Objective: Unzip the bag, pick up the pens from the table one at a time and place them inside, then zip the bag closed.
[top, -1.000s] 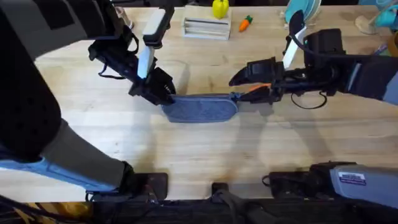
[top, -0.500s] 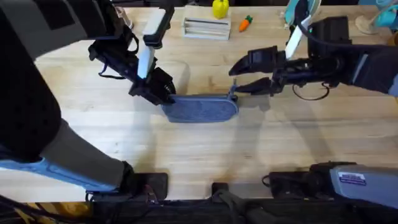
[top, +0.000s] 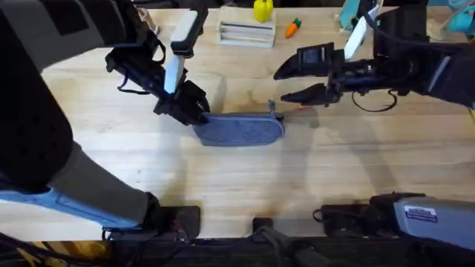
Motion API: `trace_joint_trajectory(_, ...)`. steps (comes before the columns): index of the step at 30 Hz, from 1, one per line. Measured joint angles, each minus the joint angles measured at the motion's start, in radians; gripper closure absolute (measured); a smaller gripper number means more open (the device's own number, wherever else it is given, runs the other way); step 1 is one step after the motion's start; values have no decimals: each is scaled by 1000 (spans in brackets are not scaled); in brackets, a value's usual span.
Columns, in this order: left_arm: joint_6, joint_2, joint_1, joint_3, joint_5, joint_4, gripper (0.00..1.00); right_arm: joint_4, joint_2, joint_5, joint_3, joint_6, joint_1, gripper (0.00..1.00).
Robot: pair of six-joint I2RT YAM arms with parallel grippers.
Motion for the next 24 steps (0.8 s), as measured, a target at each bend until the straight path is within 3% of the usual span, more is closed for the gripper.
trace_joint_trajectory(1, 0, 0, 0, 0, 0, 0, 958, -86, -43, 110, 40, -28, 0, 4)
trace_joint_trajectory(7, 0, 0, 0, 0, 0, 0, 958, -345, -125, 346, 179, -138, 12, 4)
trace_joint_trajectory(15, 0, 0, 0, 0, 0, 0, 958, -494, -241, 684, 273, -196, 137, 4)
trace_joint_trajectory(20, 0, 0, 0, 0, 0, 0, 958, -490, -283, 771, 277, -208, 223, 4)
trace_joint_trajectory(24, 0, 0, 0, 0, 0, 0, 958, -501, -279, 790, 277, -205, 241, 4)
